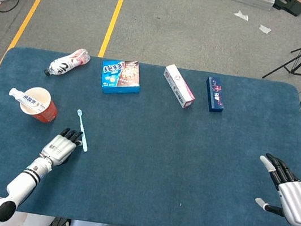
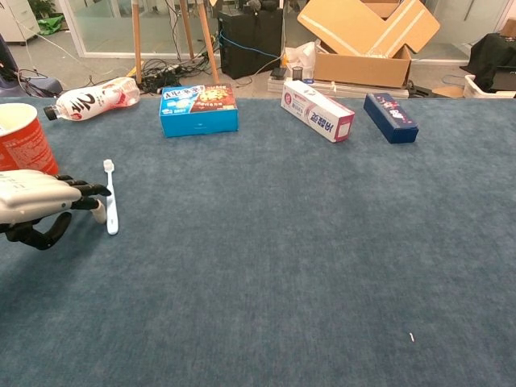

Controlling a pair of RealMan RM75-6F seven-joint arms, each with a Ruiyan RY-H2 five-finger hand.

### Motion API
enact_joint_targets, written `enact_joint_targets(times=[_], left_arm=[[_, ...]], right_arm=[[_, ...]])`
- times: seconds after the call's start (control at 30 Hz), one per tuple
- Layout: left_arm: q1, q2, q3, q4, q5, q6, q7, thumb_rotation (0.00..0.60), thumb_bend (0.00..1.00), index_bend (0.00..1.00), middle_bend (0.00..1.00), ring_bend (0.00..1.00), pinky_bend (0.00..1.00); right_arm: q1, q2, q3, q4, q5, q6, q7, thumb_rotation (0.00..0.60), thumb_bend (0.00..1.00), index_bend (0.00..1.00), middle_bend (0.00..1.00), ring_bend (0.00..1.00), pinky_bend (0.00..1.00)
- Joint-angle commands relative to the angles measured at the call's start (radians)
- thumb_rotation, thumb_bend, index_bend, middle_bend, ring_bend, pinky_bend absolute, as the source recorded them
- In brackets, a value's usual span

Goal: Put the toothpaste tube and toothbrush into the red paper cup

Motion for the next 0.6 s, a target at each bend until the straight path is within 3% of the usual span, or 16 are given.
enact_joint_targets(times=[0.03, 0.6], left_arm=[[-0.003, -0.005, -0.004, 0.003, 0.001, -0.001, -0.002, 0.600, 0.89, 0.19, 0.00, 0.00, 0.00], [-0.014, -0.020, -0.010, 0.004, 0.007, -0.001, -0.004, 0.600, 0.89, 0.19, 0.00, 0.00, 0.00]], right_arm=[[0.000, -0.001, 0.000, 0.001, 0.000, 0.000, 0.000, 0.600, 0.00, 0.09, 0.10, 0.11, 0.43], [0.003, -0.008, -0.002, 0.004, -0.002, -0.003, 0.001, 0.600, 0.00, 0.09, 0.10, 0.11, 0.43]])
